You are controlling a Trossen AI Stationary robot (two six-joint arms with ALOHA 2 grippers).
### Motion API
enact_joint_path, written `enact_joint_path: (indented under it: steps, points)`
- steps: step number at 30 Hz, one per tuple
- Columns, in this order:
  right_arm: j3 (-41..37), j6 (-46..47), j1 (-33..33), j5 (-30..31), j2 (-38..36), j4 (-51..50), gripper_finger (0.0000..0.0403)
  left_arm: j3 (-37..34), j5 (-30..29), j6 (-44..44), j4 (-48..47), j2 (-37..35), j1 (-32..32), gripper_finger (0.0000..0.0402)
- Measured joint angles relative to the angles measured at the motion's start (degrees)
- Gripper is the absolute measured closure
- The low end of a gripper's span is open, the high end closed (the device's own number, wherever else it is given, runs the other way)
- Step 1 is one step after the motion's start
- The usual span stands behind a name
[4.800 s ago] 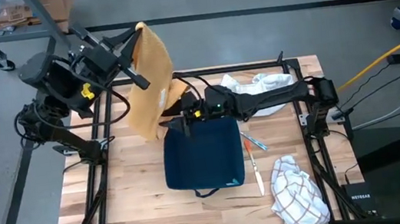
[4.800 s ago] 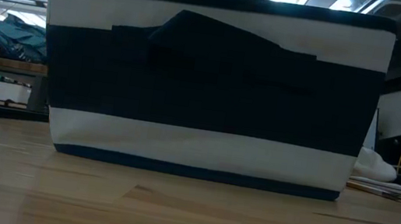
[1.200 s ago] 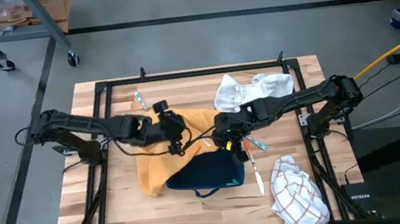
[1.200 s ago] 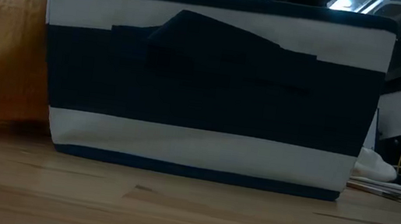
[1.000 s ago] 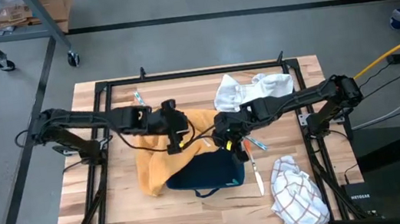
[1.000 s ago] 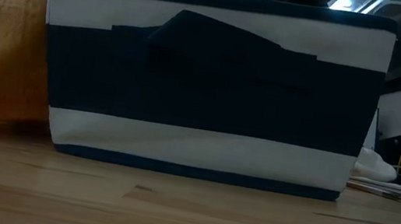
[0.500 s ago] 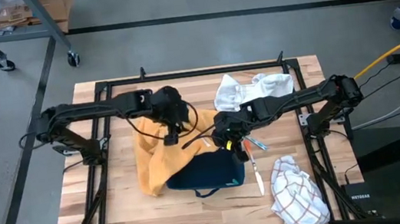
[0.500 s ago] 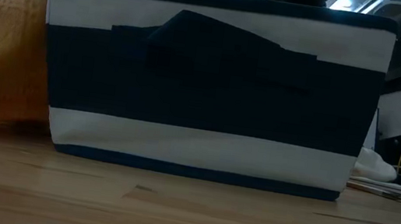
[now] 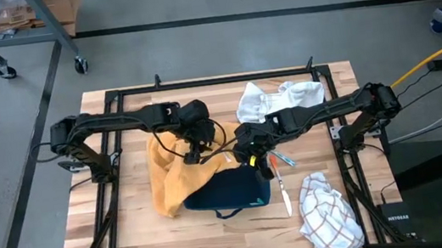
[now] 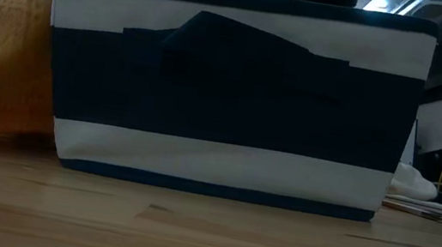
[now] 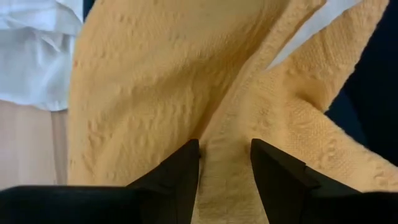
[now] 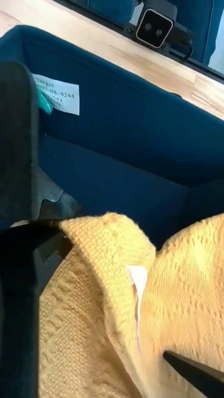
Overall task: Fold towel
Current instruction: Fold the yellow towel
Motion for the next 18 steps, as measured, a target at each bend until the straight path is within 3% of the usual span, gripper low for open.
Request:
enact_joint_path:
  steps: [18]
  points:
    - [0.0, -1.5, -0.2, 0.7, 0.0, -2.1, 0.0402, 0.0, 0.6, -2.9, -25.9, -2.7, -0.3, 0.0265]
